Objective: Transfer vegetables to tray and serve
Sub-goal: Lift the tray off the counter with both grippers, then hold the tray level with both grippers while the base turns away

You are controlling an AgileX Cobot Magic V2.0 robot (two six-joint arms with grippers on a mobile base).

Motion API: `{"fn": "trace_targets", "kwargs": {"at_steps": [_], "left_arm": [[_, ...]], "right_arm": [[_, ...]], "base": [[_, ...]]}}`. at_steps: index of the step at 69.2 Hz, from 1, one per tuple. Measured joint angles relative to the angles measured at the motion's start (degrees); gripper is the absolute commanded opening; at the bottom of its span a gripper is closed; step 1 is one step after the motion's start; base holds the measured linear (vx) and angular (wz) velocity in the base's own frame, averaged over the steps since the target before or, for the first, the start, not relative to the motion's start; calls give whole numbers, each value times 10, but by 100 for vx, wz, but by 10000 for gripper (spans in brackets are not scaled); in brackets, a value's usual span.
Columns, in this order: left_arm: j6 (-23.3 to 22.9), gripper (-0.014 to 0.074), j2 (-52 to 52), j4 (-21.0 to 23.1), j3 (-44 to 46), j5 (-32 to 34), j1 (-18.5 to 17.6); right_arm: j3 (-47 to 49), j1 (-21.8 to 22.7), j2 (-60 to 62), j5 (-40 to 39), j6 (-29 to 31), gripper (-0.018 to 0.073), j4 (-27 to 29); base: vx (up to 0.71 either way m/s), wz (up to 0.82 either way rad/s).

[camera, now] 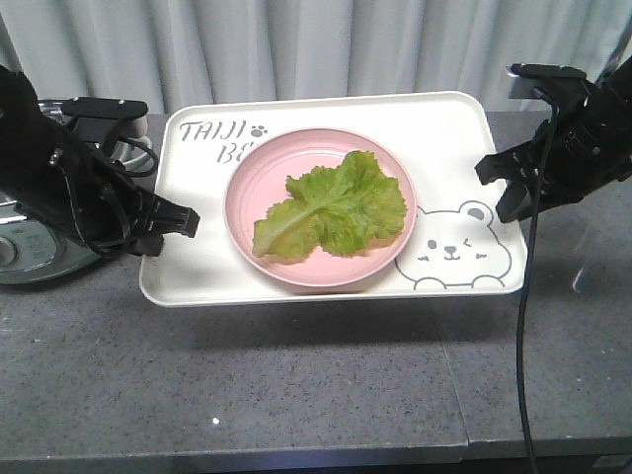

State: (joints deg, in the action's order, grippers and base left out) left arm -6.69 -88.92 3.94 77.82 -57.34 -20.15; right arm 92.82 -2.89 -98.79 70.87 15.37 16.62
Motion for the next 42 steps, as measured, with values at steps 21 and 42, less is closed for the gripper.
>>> {"fn": "trace_targets", "kwargs": {"at_steps": [21,42], "left_arm": [[0,-6,0,0,0,-1,0],[0,-6,0,0,0,-1,0]], "right_arm": [[0,0,0,0,0,-6,0],[0,0,0,0,0,-6,0]], "base": [[0,0],[0,0]]}}
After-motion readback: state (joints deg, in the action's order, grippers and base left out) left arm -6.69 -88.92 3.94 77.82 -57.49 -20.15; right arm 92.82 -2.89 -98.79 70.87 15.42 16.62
